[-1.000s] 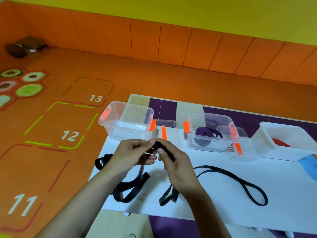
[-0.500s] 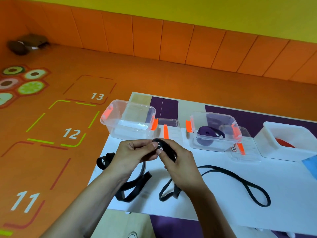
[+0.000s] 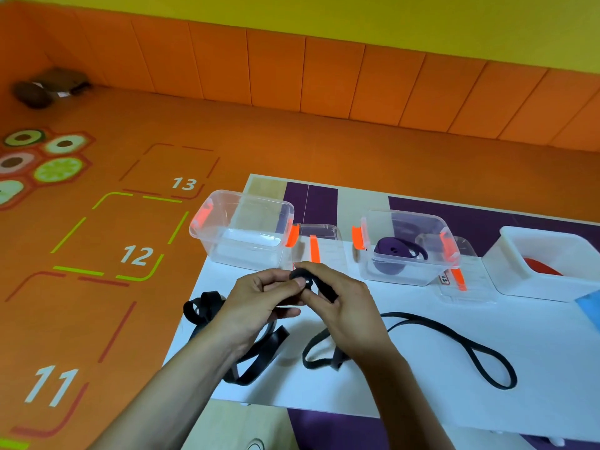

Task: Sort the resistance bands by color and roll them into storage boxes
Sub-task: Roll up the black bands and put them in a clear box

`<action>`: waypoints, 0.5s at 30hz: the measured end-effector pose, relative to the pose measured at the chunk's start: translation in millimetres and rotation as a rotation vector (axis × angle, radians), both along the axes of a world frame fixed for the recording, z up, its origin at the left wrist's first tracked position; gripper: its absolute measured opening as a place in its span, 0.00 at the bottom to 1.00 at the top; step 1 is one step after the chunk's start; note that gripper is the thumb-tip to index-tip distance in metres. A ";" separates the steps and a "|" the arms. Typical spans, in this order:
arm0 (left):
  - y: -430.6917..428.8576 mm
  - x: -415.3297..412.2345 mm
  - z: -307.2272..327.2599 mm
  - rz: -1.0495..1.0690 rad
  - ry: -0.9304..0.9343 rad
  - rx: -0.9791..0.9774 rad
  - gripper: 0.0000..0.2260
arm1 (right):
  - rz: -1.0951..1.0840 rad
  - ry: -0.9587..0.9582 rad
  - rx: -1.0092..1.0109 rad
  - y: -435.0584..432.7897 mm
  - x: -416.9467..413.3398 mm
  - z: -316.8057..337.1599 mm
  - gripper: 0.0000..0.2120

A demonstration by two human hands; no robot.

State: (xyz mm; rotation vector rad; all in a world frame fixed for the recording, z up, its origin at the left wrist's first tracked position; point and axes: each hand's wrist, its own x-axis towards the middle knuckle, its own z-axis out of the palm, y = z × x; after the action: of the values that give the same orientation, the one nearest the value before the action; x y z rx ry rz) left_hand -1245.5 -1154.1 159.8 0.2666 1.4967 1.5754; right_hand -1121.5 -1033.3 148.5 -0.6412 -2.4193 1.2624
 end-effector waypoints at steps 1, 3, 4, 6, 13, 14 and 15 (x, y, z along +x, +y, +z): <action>-2.2 -6.2 -0.3 -0.093 0.043 -0.031 0.07 | 0.042 -0.017 0.016 2.9 2.6 -0.2 0.14; -7.3 -18.6 -0.2 -0.257 0.154 -0.104 0.07 | 0.118 -0.096 0.118 4.5 4.3 -2.8 0.18; -9.6 -22.5 -0.1 -0.301 0.198 -0.134 0.07 | 0.138 -0.140 0.176 3.8 4.0 -4.5 0.19; -11.4 -24.9 -0.6 -0.317 0.244 -0.160 0.04 | 0.139 -0.193 0.258 2.8 1.9 -6.5 0.21; 7.7 7.2 -0.4 0.043 0.185 0.026 0.04 | -0.126 -0.119 0.210 -8.9 -9.6 -4.1 0.25; 10.9 12.6 0.5 0.097 0.145 0.041 0.04 | -0.189 -0.111 0.226 -12.5 -12.3 -4.4 0.20; 13.7 16.3 1.1 0.139 0.116 0.047 0.05 | -0.237 -0.108 0.238 -15.5 -14.6 -4.6 0.16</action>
State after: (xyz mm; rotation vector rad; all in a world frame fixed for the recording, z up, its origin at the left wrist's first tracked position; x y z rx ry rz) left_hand -1229.2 -1140.4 160.9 0.2901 1.5975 1.7323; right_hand -1136.1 -1048.8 144.0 -0.9130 -2.4404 0.8505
